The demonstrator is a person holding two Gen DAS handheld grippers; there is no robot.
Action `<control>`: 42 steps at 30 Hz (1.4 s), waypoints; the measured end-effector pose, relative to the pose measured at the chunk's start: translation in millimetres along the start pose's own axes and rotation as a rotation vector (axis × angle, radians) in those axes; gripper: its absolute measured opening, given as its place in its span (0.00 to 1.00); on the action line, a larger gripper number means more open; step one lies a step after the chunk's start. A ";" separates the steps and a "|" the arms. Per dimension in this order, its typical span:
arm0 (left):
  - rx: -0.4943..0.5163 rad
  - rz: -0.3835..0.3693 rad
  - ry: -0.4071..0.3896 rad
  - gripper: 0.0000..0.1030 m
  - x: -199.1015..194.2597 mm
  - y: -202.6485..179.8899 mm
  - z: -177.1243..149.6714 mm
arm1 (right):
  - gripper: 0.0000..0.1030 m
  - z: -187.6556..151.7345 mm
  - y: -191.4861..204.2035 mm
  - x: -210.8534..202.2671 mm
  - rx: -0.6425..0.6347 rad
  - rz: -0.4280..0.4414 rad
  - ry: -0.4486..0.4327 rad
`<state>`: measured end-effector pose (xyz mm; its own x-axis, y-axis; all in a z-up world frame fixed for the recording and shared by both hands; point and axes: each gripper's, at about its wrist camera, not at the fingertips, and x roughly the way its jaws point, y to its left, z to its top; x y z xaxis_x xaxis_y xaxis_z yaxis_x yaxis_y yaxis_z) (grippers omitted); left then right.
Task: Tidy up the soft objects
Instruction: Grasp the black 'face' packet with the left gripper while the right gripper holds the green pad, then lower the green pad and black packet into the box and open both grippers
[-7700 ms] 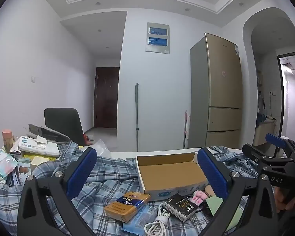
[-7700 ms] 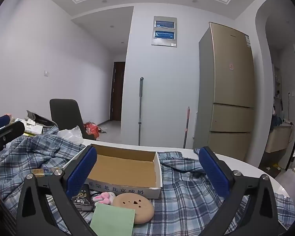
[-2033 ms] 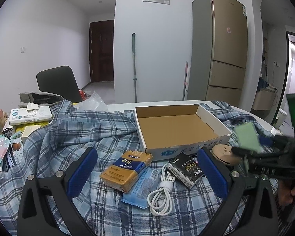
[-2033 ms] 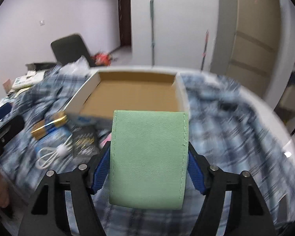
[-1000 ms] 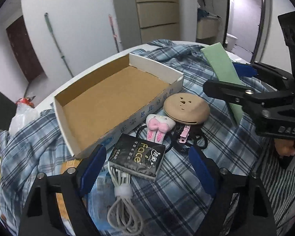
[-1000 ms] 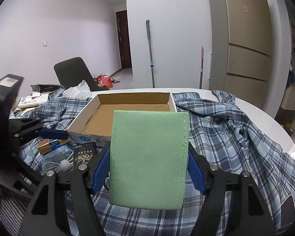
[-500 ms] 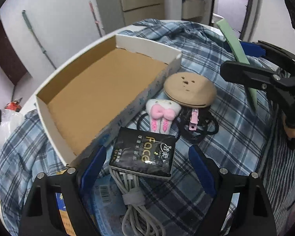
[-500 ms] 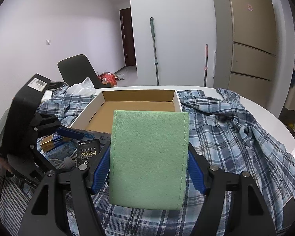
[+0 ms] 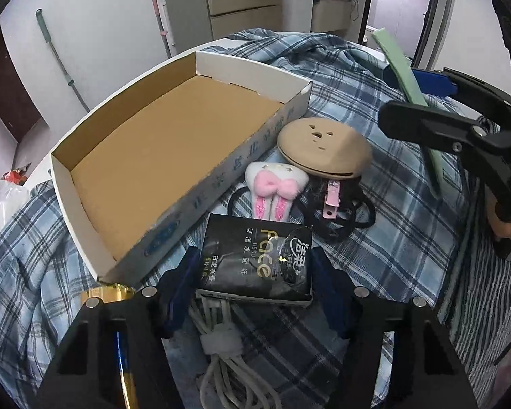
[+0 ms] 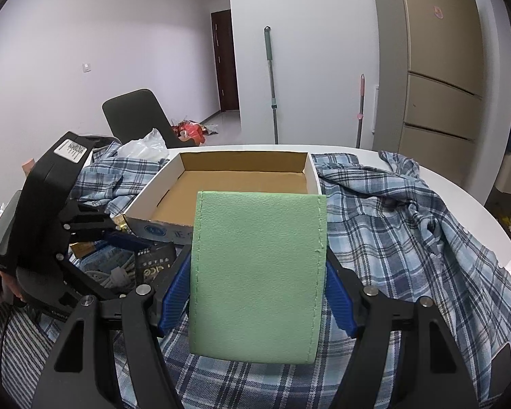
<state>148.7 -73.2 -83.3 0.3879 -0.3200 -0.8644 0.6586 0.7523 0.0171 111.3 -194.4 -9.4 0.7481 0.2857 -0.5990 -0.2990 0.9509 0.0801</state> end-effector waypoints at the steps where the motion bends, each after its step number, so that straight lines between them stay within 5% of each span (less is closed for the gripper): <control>1: -0.002 0.005 -0.011 0.64 -2.6 -1.3 -1.5 | 0.67 -0.1 0.1 -0.6 0.000 0.000 -0.002; 15: -0.228 0.299 -0.432 0.63 -86.8 -15.0 -42.6 | 0.67 -0.1 8.5 -14.9 -0.040 -0.007 -0.082; 26: -0.301 0.401 -0.682 0.63 -145.5 -18.4 -61.6 | 0.67 0.5 18.7 -29.8 -0.081 -0.017 -0.164; 30: -0.331 0.451 -0.752 0.63 -173.2 -18.5 -55.7 | 0.67 4.2 29.0 -51.5 -0.117 -0.049 -0.262; 36: -0.373 0.495 -0.822 0.63 -205.4 -15.8 -27.2 | 0.67 38.9 38.5 -64.4 -0.127 -0.024 -0.271; 42: -0.387 0.552 -0.808 0.63 -220.7 -4.3 17.9 | 0.67 95.1 43.0 -72.3 -0.094 -0.057 -0.366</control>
<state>71.9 -16.1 116.4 0.9799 -0.0583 -0.1905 0.0636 0.9977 0.0219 100.7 -162.8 113.1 0.9222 0.2720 -0.2747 -0.2906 0.9564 -0.0284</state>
